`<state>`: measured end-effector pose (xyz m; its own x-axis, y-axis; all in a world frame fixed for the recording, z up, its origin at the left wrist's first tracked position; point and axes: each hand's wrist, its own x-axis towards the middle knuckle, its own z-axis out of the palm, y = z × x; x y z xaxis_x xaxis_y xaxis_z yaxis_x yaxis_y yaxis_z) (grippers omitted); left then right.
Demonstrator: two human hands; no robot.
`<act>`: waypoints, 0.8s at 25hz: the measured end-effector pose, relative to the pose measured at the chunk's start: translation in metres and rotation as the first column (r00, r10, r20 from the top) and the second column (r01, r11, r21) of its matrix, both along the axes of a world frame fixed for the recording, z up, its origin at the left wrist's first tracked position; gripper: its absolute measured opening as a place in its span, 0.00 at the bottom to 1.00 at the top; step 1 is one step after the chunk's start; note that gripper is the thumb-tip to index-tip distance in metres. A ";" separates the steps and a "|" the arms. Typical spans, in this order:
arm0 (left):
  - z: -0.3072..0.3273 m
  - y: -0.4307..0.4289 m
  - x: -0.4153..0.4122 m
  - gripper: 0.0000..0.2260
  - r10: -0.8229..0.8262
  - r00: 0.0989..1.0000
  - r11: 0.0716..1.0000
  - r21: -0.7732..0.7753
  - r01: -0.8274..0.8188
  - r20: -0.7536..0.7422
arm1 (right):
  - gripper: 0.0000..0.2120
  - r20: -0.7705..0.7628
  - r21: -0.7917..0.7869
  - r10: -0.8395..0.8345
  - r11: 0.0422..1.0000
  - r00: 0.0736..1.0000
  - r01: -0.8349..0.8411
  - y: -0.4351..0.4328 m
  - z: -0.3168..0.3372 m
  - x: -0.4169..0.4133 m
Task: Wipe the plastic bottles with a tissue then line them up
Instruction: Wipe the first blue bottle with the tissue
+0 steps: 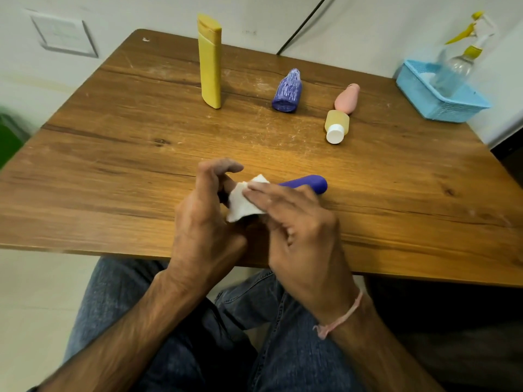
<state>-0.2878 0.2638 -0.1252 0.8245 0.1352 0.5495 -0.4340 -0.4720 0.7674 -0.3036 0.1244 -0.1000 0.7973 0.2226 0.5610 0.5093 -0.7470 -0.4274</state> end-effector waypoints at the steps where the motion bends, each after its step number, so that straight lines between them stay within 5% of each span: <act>1: 0.000 0.000 -0.001 0.30 0.014 1.000 1.000 -0.010 -0.014 -0.004 | 0.22 0.005 0.002 0.058 0.998 0.998 -0.058 0.000 -0.001 -0.001; 3: 0.000 0.001 -0.001 0.30 0.005 1.000 1.000 -0.012 -0.005 -0.004 | 0.21 0.029 -0.023 0.019 1.000 0.999 -0.018 -0.015 -0.004 0.007; 5: -0.001 0.002 0.001 0.29 -0.015 1.000 0.999 0.040 0.015 0.013 | 0.20 0.018 -0.038 -0.190 0.981 0.982 0.191 -0.040 -0.006 0.024; 8: -0.001 0.002 0.004 0.18 -0.005 0.996 0.983 0.185 -0.011 0.090 | 0.20 -0.074 -0.049 -0.384 0.923 0.920 0.382 -0.060 0.001 0.041; 14: -0.006 0.001 0.002 0.12 0.018 0.991 0.963 0.264 -0.052 0.131 | 0.21 -0.040 -0.100 0.032 0.994 0.999 -0.036 -0.043 0.004 0.017; 18: -0.006 -0.003 -0.002 0.19 -0.004 0.986 0.953 0.300 -0.048 0.170 | 0.18 -0.239 -0.154 -0.308 0.948 0.921 0.277 -0.069 0.011 0.042; 20: -0.005 -0.002 -0.002 0.24 -0.016 0.988 0.952 0.305 -0.031 0.151 | 0.15 -0.394 -0.071 -0.347 0.935 0.851 0.348 -0.074 0.012 0.053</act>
<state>-0.2903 0.2613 -0.1306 0.7294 -0.0528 0.6821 -0.5281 -0.6772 0.5123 -0.2503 0.0504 -0.0881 0.9767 -0.1111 0.1837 0.0056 -0.8423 -0.5390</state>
